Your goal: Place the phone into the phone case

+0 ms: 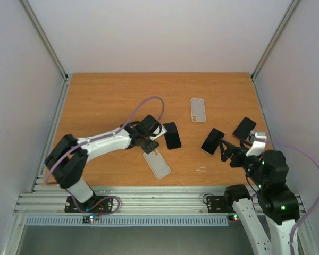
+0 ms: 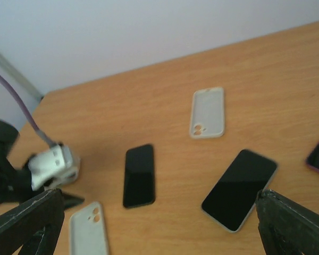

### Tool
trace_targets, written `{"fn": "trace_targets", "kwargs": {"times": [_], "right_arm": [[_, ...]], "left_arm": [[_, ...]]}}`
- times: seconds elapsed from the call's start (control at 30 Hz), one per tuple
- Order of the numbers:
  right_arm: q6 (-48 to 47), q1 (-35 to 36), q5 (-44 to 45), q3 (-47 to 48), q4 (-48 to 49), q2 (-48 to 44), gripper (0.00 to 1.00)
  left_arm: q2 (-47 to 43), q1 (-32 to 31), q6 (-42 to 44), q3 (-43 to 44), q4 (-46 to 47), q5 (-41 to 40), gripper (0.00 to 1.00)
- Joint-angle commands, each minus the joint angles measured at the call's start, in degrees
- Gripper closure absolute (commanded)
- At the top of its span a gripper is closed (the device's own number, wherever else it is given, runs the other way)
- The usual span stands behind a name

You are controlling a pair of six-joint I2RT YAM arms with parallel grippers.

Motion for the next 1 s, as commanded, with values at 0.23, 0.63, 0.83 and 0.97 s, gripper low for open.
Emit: {"fn": "trace_targets", "kwargs": {"times": [0.23, 0.63, 0.83, 0.97], "right_arm": [[-1.8, 0.6, -16.8, 1.7, 5.6, 19.5, 0.02], [-2.9, 15.4, -4.8, 2.3, 12.8, 44.8, 0.02], [-2.5, 21.1, 0.3, 6.0, 15.8, 59.0, 0.02], [-2.3, 23.3, 2.4, 10.1, 15.8, 68.2, 0.02]], "left_arm": [[-22.4, 0.1, -21.2, -4.0, 2.0, -11.7, 0.03], [-36.9, 9.9, -42.9, -15.8, 1.4, -0.5, 0.01], [-41.3, 13.9, -47.4, -21.1, 2.0, 5.8, 0.01], [-44.1, 15.9, -50.0, -24.6, 3.0, 9.3, 0.01]]}}
